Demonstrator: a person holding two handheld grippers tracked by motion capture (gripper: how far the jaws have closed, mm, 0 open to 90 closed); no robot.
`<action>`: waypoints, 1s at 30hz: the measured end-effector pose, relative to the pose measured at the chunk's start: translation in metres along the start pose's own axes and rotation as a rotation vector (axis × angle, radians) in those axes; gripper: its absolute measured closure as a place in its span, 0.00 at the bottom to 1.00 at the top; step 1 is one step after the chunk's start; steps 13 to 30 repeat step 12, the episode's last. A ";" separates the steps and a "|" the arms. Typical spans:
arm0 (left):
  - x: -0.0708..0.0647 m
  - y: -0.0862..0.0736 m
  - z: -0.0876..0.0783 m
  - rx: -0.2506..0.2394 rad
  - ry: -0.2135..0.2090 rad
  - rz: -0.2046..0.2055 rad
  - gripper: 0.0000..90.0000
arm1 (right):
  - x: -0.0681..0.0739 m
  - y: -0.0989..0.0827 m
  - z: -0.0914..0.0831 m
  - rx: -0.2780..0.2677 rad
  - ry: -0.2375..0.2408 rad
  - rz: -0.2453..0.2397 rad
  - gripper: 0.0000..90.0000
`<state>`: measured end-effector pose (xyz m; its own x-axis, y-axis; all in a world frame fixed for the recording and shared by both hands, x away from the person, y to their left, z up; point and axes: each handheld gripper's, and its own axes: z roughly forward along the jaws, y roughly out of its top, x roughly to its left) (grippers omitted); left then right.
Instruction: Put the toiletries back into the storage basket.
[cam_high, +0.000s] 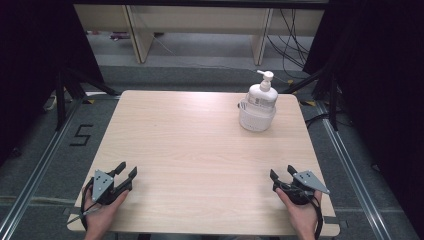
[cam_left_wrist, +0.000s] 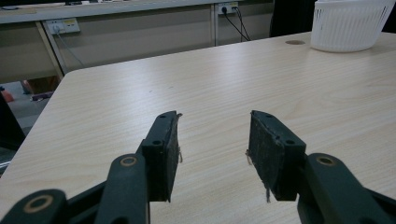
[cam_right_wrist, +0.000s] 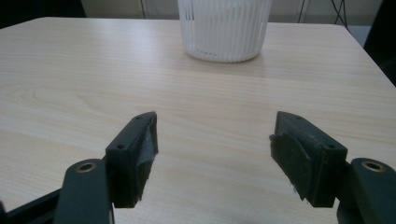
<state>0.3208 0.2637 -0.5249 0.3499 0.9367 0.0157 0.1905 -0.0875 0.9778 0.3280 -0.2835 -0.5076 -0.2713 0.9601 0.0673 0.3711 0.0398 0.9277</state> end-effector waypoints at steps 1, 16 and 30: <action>0.000 0.000 0.000 -0.001 -0.001 0.000 0.58 | -0.001 0.000 -0.002 0.014 0.006 -0.015 0.35; 0.001 0.000 0.001 -0.010 -0.008 -0.008 0.57 | 0.001 -0.001 -0.003 -0.007 0.016 0.005 0.35; 0.001 0.000 0.001 -0.010 -0.008 -0.008 0.57 | 0.001 -0.001 -0.003 -0.007 0.016 0.005 0.35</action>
